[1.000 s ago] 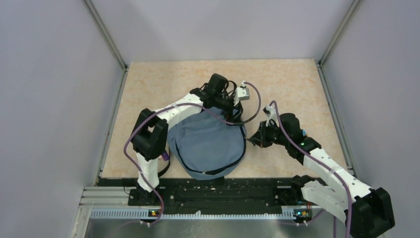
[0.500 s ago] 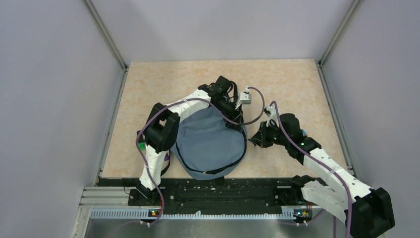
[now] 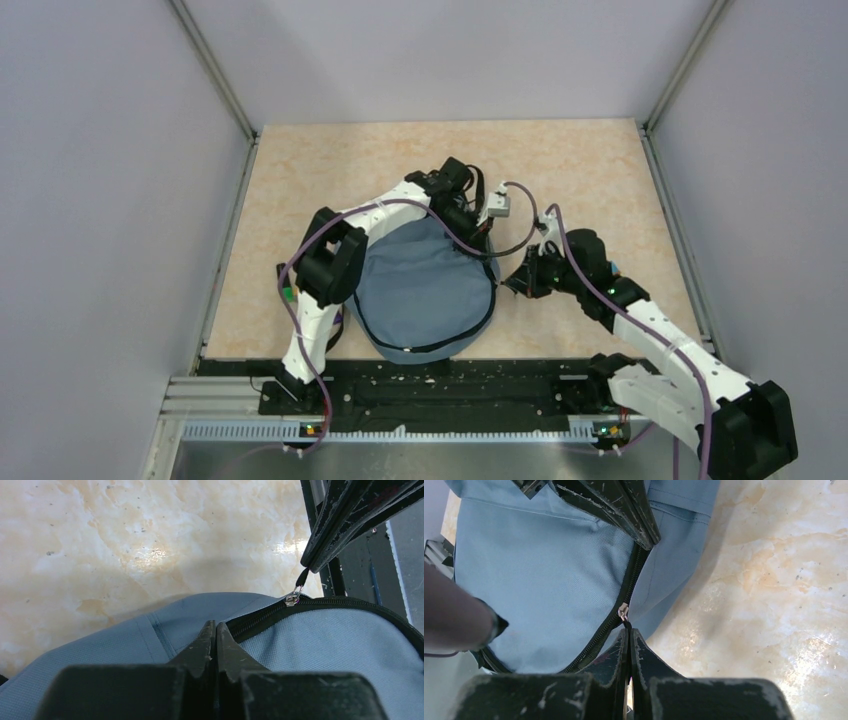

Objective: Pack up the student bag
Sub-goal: Zip the student bag at the center of the board.

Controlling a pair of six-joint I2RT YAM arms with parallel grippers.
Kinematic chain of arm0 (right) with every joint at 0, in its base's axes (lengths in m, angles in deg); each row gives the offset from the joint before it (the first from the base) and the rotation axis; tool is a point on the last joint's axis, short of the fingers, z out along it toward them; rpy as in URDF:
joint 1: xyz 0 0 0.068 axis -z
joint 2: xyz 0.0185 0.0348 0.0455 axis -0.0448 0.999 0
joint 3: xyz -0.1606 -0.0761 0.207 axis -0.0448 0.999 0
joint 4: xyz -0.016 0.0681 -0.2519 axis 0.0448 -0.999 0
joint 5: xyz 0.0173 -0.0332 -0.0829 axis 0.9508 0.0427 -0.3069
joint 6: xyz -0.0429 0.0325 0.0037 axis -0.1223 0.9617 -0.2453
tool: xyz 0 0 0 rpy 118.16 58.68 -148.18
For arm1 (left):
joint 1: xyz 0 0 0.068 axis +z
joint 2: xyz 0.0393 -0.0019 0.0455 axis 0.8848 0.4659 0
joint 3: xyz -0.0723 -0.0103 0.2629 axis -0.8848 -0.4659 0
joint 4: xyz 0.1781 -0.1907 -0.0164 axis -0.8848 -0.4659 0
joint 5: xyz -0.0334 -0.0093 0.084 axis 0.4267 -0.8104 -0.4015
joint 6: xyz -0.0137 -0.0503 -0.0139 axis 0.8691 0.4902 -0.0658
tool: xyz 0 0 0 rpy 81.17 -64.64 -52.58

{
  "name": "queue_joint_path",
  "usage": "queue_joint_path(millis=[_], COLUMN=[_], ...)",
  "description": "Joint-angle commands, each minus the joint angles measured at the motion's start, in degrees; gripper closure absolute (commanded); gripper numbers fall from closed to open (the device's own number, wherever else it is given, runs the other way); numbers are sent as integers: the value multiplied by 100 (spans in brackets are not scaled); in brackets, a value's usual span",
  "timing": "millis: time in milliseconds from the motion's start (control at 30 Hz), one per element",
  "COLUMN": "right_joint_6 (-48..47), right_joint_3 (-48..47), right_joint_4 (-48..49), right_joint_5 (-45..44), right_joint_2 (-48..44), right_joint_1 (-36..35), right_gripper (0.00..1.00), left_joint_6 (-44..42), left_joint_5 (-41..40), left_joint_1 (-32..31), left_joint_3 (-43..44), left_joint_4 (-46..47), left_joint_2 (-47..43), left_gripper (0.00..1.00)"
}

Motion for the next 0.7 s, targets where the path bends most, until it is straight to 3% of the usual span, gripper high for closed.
queue_joint_path(millis=[0, 433, 667], right_joint_6=[33, 103, 328], right_joint_3=[-168, 342, 430], right_joint_4=[46, 294, 613], right_joint_5=[-102, 408, 65], right_joint_2=[-163, -413, -45], right_joint_1=[1, -210, -855], right_gripper=[100, 100, 100], left_joint_6=[25, 1821, 2451], left_joint_5=[-150, -1298, -2040], left_joint_1=[-85, 3, 189], left_joint_3=[-217, -2414, -2609], left_joint_4=[-265, 4188, 5388], left_joint_2=[-55, -1441, -1613], left_gripper=[100, 100, 100])
